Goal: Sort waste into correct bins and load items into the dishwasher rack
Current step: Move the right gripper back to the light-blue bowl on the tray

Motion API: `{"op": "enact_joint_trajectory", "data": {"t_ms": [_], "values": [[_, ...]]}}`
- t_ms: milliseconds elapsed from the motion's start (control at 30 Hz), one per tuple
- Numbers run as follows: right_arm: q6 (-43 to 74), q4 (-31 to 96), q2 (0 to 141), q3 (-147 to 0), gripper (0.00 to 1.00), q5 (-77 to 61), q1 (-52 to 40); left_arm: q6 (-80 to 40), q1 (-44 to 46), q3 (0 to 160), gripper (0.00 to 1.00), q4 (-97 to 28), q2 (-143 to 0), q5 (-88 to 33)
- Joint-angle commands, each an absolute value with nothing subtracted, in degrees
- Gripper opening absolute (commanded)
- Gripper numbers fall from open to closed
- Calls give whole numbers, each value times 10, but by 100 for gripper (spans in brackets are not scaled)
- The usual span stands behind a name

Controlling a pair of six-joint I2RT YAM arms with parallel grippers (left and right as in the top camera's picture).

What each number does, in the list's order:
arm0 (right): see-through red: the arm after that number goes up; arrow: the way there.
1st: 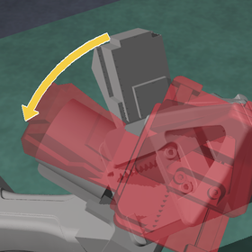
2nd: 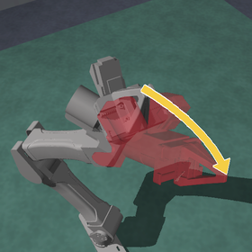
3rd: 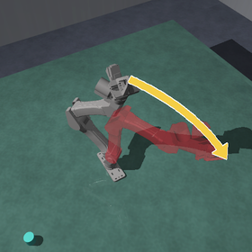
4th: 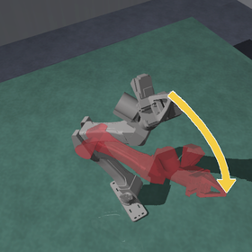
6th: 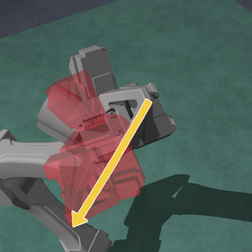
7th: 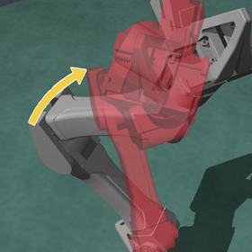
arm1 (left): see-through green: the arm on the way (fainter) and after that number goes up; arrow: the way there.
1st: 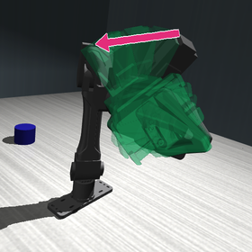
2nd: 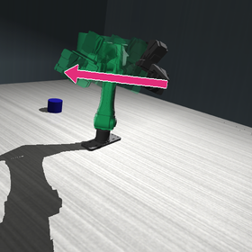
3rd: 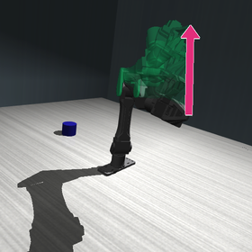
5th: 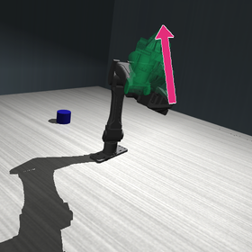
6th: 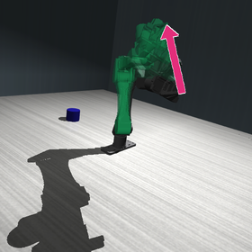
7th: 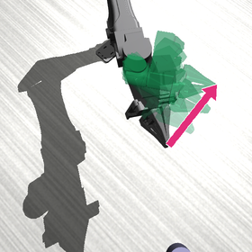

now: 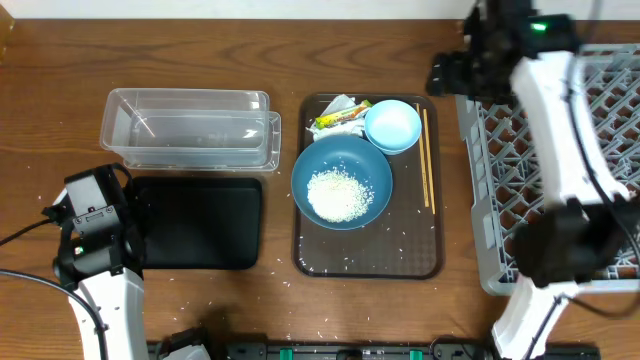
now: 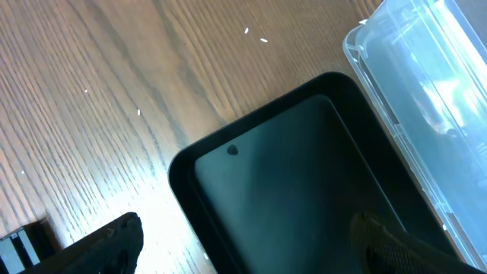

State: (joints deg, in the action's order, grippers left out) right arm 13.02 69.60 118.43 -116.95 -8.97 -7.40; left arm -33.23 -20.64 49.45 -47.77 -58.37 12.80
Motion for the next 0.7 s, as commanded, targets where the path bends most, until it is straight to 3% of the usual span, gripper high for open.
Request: {"op": "enact_joint_trajectory", "data": {"t_ms": [0,200,500,667], "values": [[139,675,1212,-1177,83,-86,-93,-337,-210,504,89,-480,-581,133],[170,613,1267,-1177,55,-55,-116,-337,-210,504,90,-480,-581,134],[203,615,1315,-1176,49,-22,-131,-337,-210,504,89,-480,-581,133],[154,606,1320,-1176,46,-46,-144,-337,-210,504,90,-479,-581,134]]}}
